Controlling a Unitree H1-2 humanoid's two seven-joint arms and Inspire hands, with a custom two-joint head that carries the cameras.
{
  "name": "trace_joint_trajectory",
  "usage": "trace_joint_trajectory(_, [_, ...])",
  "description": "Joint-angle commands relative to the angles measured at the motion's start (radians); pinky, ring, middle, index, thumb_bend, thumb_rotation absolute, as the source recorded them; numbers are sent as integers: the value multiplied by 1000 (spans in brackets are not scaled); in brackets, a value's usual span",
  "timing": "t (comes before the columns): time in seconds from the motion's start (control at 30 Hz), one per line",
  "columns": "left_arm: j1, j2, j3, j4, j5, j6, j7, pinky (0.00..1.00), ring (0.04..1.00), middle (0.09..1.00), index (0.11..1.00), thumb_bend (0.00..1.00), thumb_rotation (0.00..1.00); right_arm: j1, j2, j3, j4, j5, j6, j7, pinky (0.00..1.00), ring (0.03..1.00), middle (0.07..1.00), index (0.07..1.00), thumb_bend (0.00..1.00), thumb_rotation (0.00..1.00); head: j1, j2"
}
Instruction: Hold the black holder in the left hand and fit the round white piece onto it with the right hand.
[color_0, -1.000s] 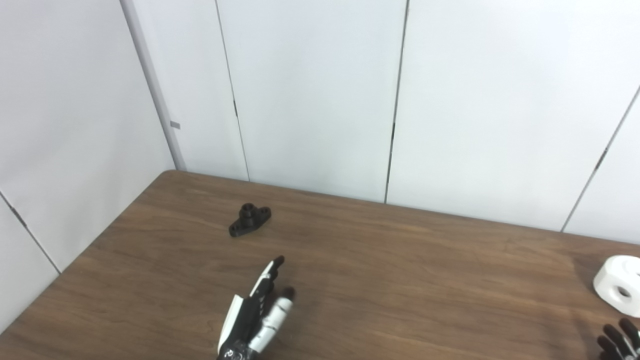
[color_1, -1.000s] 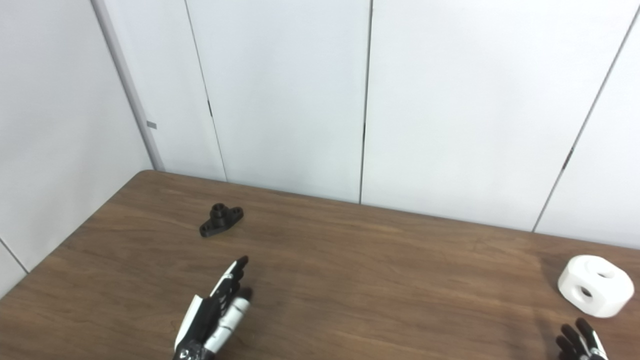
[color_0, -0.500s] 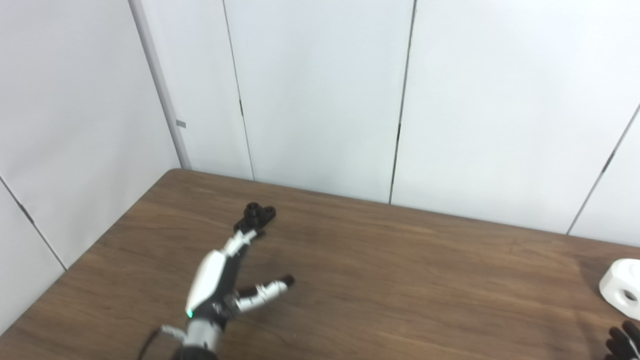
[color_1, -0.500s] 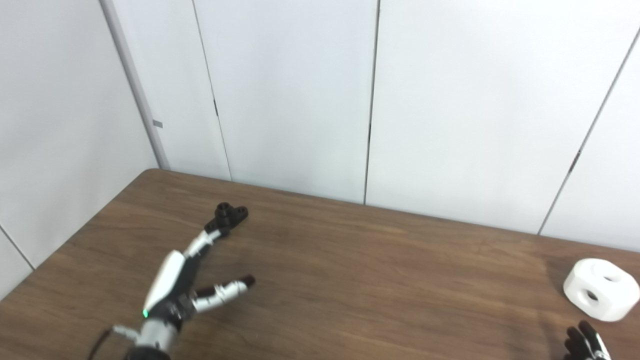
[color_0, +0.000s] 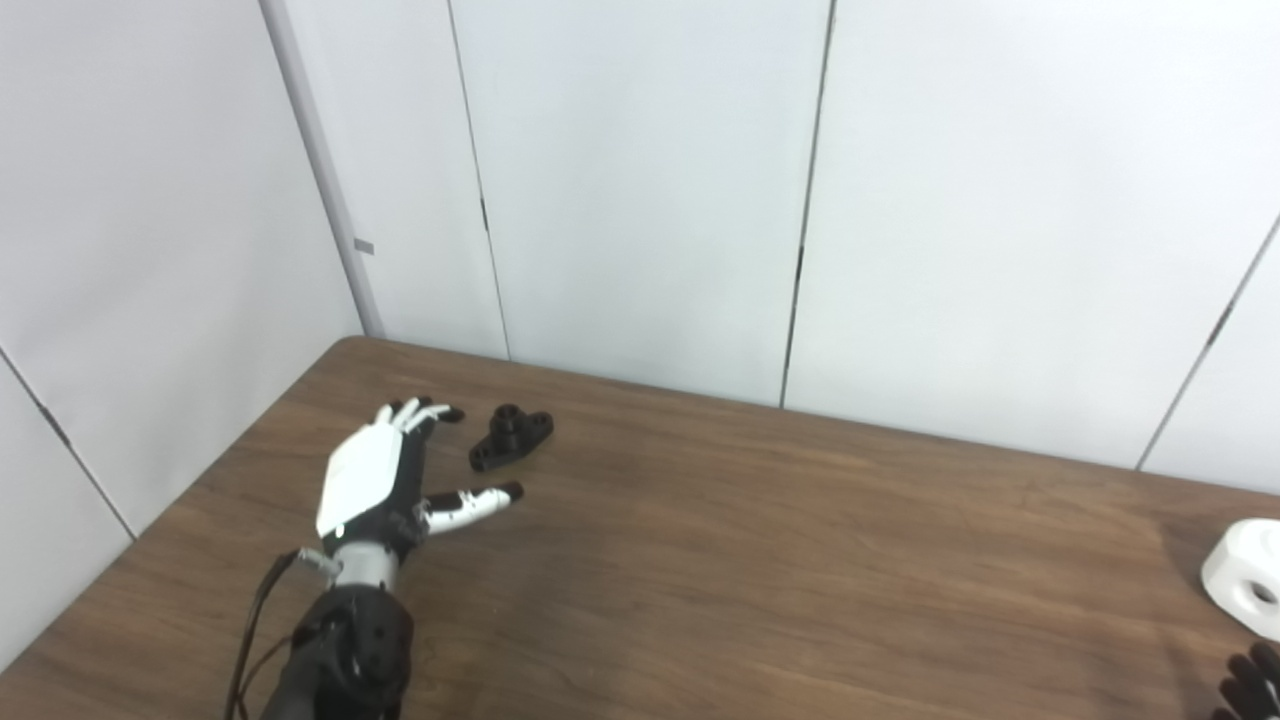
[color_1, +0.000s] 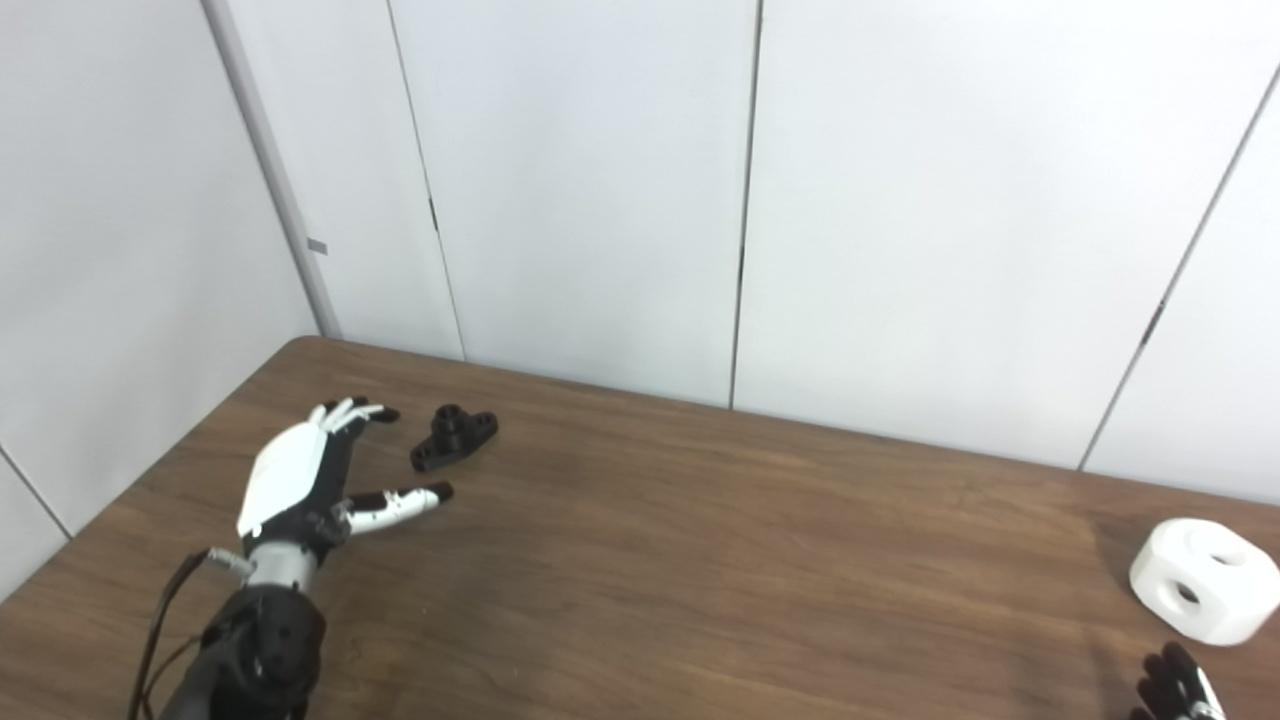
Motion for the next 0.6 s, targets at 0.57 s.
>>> trace_joint_trajectory(0.57, [-251, 77, -27, 321, 34, 36, -3, 1000, 1000, 951, 792, 909, 450, -11, 1, 6, -39, -7, 7, -10, 1000, 980, 964, 975, 726, 1000, -7, 6])
